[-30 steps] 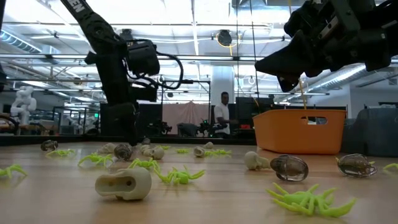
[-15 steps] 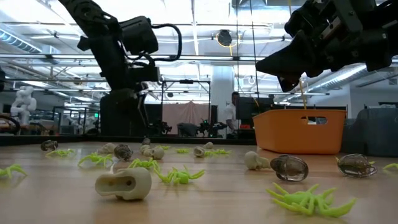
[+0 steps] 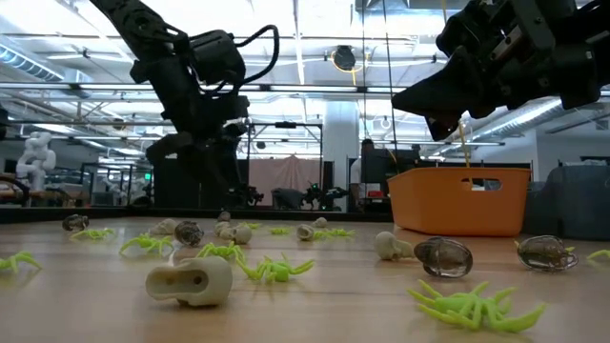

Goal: Sort Halloween decoration
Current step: Put the black skull toy into the orange bin

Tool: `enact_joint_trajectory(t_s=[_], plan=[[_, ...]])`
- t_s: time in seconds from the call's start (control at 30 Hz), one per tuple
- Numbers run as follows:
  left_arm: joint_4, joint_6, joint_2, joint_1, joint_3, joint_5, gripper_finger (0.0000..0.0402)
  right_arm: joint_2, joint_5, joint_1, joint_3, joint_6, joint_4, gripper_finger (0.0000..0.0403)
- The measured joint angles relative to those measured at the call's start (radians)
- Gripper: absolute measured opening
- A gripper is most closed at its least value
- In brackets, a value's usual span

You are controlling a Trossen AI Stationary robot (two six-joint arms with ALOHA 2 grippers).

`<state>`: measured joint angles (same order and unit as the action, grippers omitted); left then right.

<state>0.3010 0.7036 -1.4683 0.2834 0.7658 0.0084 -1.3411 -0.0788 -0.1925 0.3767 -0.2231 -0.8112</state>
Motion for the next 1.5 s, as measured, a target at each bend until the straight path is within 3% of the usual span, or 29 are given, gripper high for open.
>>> enact_joint_trajectory(t_s=[0.6, 1.1, 1.27, 1.5], plan=[[-0.031, 0.176, -0.146, 0.07, 0.001, 0.054, 0.0197, 0.0, 0.0, 0.0, 0.0, 0.011, 0.001, 0.0], [-0.03, 0.2, -0.159, 0.098, 0.002, 0.101, 0.0076, 0.0, 0.001, 0.0, 0.0, 0.007, 0.001, 0.0], [-0.04, 0.162, -0.159, 0.095, 0.002, 0.112, 0.005, 0.0, 0.0, -0.006, 0.0, 0.007, 0.001, 0.0], [-0.055, -0.037, -0.15, 0.075, -0.001, 0.118, 0.0046, 0.0, 0.001, -0.029, 0.0, 0.007, 0.002, 0.0]])
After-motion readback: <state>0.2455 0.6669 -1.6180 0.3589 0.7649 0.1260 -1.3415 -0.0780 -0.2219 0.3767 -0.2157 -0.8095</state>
